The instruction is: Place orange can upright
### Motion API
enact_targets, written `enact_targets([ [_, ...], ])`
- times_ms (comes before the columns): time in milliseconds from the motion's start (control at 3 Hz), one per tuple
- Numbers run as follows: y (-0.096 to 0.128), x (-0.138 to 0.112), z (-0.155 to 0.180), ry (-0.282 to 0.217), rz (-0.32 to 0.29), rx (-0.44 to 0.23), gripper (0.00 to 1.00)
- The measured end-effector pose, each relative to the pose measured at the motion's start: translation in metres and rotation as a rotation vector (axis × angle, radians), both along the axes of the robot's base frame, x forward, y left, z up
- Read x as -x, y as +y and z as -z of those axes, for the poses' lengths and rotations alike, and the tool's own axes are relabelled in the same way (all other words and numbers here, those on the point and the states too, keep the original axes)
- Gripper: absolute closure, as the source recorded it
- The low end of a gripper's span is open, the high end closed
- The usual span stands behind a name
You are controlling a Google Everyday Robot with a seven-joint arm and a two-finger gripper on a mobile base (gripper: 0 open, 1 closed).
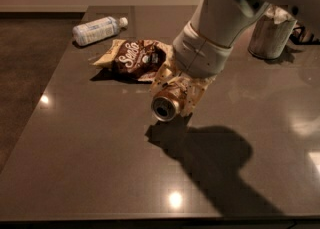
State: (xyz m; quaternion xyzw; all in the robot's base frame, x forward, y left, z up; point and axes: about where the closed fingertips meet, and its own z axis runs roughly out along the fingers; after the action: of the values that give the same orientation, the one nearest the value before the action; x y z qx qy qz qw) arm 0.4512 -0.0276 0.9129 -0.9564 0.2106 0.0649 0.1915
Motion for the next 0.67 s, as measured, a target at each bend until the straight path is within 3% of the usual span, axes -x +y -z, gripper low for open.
enact_targets([
  [667,-0.001,-0.007,-0.036,-0.07,0.229,-0.107,1.0],
])
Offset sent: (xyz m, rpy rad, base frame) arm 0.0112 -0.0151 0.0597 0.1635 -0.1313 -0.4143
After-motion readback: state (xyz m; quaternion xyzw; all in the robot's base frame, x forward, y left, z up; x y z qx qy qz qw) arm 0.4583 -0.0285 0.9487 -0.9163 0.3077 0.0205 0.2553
